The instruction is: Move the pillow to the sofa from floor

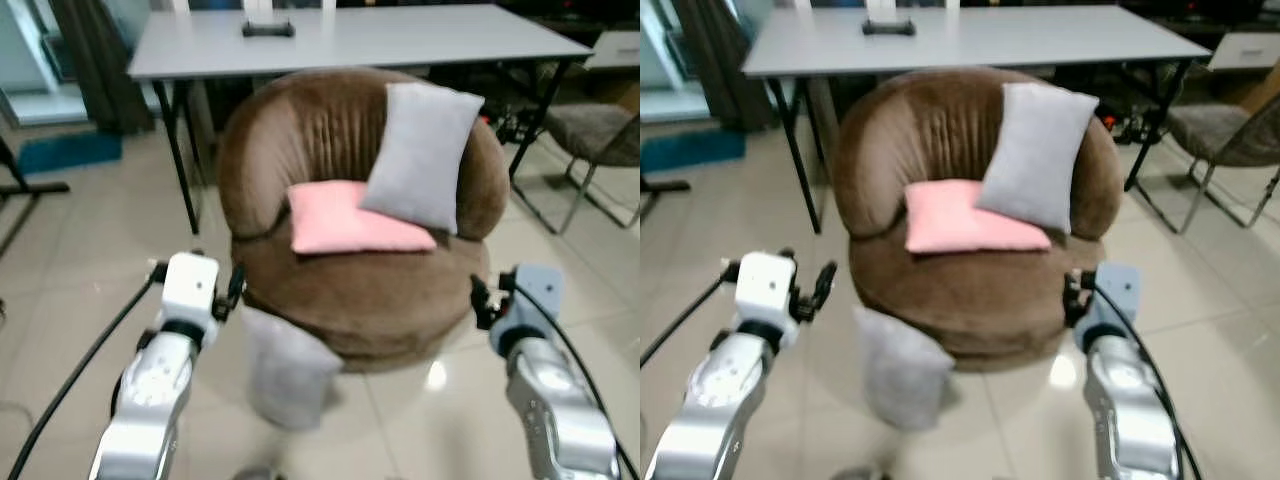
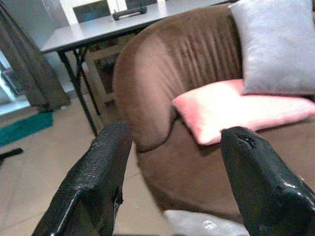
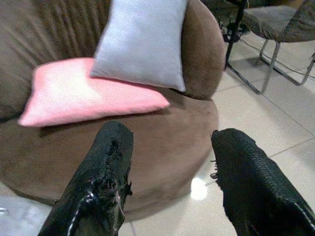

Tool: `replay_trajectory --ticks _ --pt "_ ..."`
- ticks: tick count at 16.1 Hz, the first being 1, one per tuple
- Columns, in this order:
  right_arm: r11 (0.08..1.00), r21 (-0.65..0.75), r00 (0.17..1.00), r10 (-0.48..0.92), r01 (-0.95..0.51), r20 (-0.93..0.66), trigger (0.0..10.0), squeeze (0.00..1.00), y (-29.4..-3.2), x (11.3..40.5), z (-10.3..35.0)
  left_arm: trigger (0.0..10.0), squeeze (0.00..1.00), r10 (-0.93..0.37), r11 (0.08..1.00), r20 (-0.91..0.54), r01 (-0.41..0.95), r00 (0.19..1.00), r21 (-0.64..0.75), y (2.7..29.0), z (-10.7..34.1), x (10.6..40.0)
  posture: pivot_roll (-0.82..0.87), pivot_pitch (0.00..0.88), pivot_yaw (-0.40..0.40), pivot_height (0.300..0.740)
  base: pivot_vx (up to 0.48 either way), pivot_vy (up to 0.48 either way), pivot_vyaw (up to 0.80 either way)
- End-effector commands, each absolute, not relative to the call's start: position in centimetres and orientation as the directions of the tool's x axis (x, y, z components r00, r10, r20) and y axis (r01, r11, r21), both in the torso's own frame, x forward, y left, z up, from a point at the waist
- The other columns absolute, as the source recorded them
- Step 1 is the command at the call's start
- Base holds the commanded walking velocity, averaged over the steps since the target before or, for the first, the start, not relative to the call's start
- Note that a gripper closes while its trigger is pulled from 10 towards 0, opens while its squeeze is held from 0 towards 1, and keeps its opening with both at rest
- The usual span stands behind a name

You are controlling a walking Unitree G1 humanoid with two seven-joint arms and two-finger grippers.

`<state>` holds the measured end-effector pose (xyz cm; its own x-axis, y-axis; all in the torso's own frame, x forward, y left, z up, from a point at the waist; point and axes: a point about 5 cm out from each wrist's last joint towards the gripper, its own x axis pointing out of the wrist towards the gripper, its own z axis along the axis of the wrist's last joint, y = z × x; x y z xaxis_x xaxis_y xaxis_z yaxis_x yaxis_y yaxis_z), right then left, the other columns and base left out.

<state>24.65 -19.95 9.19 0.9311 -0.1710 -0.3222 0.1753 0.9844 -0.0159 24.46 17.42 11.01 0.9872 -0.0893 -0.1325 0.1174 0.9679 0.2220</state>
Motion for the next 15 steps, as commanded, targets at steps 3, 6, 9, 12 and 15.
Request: replay_trajectory --ticks 3,6,9,12,15 --pt "0.986 0.006 0.937 -0.156 0.166 -0.311 10.0 0.00 -19.33 24.56 9.43 10.0 0.00 -0.082 0.965 -0.120 0.109 0.989 0.239 18.16 11.57 24.63 0.05 0.000 -0.015 0.740 0.000 0.480 -0.78" --pt "0.985 0.013 0.937 -0.157 0.170 -0.311 10.0 0.00 -19.29 24.60 9.40 10.0 0.00 -0.091 0.962 -0.117 0.118 0.989 0.247 18.10 11.63 24.78 0.05 0.000 -0.013 0.740 0.000 0.480 -0.80" --pt "0.983 0.025 0.934 -0.163 0.180 -0.317 10.0 0.00 -19.12 24.50 9.31 10.0 0.00 -0.105 0.958 -0.115 0.132 0.988 0.256 18.16 11.71 24.96 0.05 0.000 -0.005 0.740 0.000 0.480 -0.80" --pt "0.983 0.013 0.935 -0.168 0.181 -0.311 10.0 0.00 -18.96 24.53 9.33 10.0 0.00 -0.114 0.955 -0.114 0.140 0.987 0.261 18.23 11.69 25.06 0.05 0.000 0.000 0.740 0.000 0.480 -0.80" --pt "0.988 -0.004 0.941 -0.149 0.155 -0.302 10.0 0.00 -18.84 24.89 9.50 10.0 0.00 -0.109 0.956 -0.111 0.135 0.988 0.260 18.40 11.69 25.23 0.05 0.000 -0.002 0.740 0.000 0.480 -0.80"
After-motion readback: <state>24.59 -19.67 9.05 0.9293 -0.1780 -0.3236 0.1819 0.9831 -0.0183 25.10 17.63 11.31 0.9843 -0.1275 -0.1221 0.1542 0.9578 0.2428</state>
